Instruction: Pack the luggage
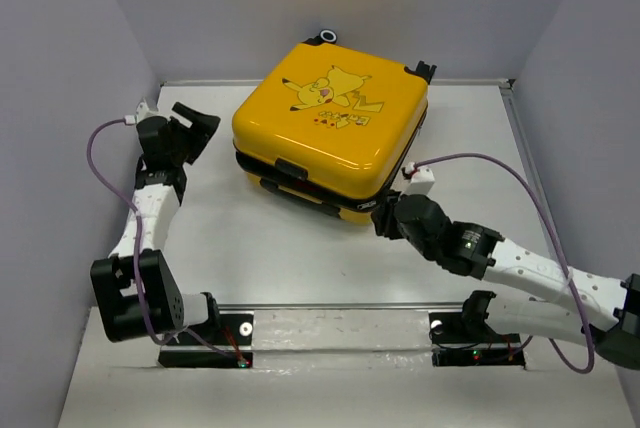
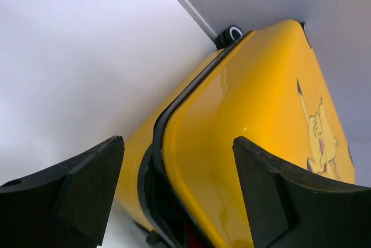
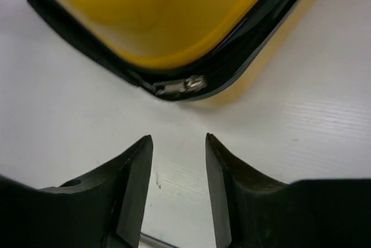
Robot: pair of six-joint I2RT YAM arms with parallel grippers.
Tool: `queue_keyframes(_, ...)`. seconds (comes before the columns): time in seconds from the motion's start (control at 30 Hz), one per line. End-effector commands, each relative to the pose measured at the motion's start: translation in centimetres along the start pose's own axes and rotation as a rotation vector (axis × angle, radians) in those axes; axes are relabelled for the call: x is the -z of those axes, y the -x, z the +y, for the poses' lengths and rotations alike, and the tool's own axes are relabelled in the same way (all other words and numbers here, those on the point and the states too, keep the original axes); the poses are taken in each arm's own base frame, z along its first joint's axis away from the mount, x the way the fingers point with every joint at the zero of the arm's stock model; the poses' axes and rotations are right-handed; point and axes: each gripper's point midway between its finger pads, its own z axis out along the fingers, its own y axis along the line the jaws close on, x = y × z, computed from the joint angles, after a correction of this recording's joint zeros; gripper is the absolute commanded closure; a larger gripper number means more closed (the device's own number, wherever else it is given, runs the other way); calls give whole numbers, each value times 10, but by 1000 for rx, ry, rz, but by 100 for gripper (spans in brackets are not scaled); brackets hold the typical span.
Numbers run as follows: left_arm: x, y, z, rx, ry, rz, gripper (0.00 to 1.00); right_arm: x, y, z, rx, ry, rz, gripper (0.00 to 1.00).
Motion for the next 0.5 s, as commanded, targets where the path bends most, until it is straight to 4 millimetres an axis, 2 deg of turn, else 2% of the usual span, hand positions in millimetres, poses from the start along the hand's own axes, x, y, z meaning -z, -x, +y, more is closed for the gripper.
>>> queue_keyframes(0.0, -24, 44, -43, -1, -108, -11, 13, 7, 56, -34, -109, -96, -111, 66)
queue_keyframes(0.03, -32, 46, -44, -11, -102, 4, 12, 5, 61, -43, -127, -124, -120, 81)
queue_keyframes(0.13, -68, 45, -42, -19, -84, 94, 12, -6, 67, -73, -173, -200, -110, 92)
queue_keyframes(0.17, -76, 42, -40, -11, -83, 119, 12, -11, 74, -97, -216, -267, -123, 93)
queue_keyframes(0.2, -92, 40, -35, -2, -72, 144, 12, -17, 76, -105, -228, -273, -112, 93)
queue_keyframes(0.23, -99, 37, -33, 2, -73, 160, 13, -21, 80, -114, -247, -284, -119, 93)
queue_keyframes(0.27, -106, 33, -32, 4, -80, 185, 13, -23, 90, -140, -292, -336, -149, 93)
queue_keyframes(0.3, -120, 26, -22, 15, -64, 214, 13, -34, 96, -140, -309, -283, -147, 93)
queue_keyframes(0.37, -132, 15, -17, 21, -58, 248, 13, -46, 105, -154, -353, -263, -144, 93)
queue_keyframes(0.4, -142, 2, -10, 25, -44, 280, 14, -52, 110, -166, -391, -248, -133, 93)
queue_keyframes(0.47, -149, -15, -9, 24, -41, 315, 14, -77, 118, -174, -404, -239, -120, 93)
